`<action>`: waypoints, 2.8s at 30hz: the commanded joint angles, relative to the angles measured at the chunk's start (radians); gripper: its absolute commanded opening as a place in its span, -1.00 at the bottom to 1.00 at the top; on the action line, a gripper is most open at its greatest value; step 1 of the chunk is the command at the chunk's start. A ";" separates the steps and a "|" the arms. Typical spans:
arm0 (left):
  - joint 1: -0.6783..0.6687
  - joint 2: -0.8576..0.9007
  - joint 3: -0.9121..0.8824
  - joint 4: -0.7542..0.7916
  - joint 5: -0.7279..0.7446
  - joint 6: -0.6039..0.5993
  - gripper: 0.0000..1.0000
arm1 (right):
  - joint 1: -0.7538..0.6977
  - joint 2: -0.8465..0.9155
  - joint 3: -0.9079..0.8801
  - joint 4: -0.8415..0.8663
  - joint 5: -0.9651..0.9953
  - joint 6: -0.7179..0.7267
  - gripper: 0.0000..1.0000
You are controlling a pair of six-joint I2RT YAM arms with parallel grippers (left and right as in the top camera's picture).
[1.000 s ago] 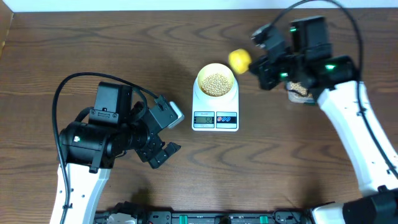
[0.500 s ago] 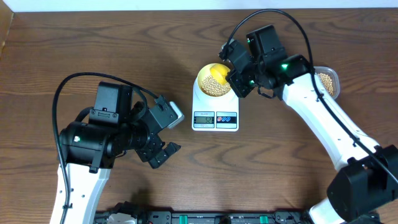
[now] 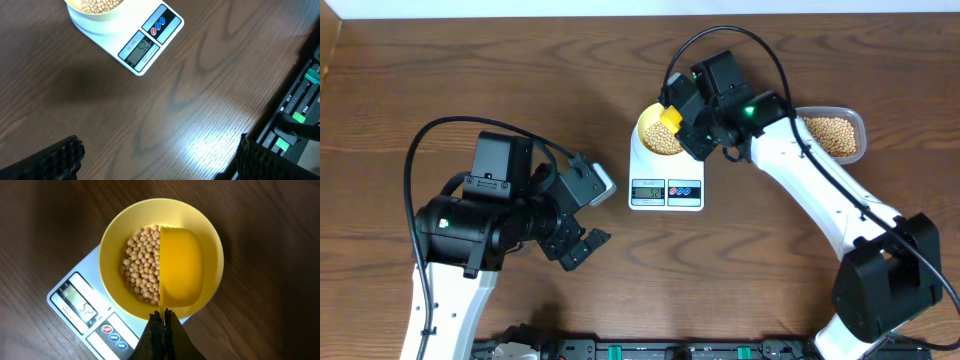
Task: Scoop item into bowl and weigh 50g on scale
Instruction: 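Tilt the scoop to pour soybeans into the bowl, then carry the scoop with right gripper back over the tub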
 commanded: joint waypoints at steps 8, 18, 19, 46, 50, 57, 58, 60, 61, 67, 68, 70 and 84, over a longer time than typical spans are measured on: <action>0.004 -0.006 0.019 -0.003 0.002 0.018 0.99 | 0.008 0.041 0.013 0.003 0.020 -0.019 -0.98; 0.004 -0.006 0.019 -0.003 0.002 0.018 0.99 | 0.008 0.046 0.011 0.003 -0.092 0.026 -0.98; 0.004 -0.006 0.019 -0.003 0.002 0.018 0.99 | 0.008 0.046 0.011 0.002 -0.098 0.027 -0.98; 0.004 -0.006 0.019 -0.003 0.002 0.018 0.99 | 0.026 0.047 -0.013 0.020 -0.026 0.001 -0.98; 0.004 -0.006 0.019 -0.003 0.002 0.018 0.99 | 0.027 0.055 -0.013 0.019 0.006 0.000 -0.98; 0.004 -0.006 0.019 -0.003 0.002 0.018 0.98 | 0.025 0.062 -0.013 0.036 0.101 0.000 -0.98; 0.004 -0.006 0.019 -0.003 0.002 0.018 0.99 | 0.025 0.071 -0.013 0.032 0.098 0.000 -0.98; 0.004 -0.006 0.019 -0.003 0.002 0.018 0.99 | 0.030 0.084 -0.013 0.023 0.031 0.008 -0.98; 0.004 -0.006 0.019 -0.003 0.002 0.018 0.99 | 0.031 0.084 -0.013 0.024 0.017 0.013 -0.98; 0.004 -0.006 0.019 -0.003 0.002 0.018 0.99 | 0.039 0.070 -0.011 0.034 -0.026 0.072 -0.98; 0.004 -0.006 0.019 -0.003 0.002 0.018 0.99 | 0.037 0.067 -0.011 0.034 -0.042 0.072 -0.98; 0.004 -0.006 0.019 -0.003 0.002 0.018 0.99 | 0.037 0.059 -0.010 0.034 -0.065 0.085 -0.98; 0.004 -0.006 0.019 -0.003 0.002 0.018 0.99 | -0.050 0.055 -0.010 0.029 -0.231 0.249 -0.98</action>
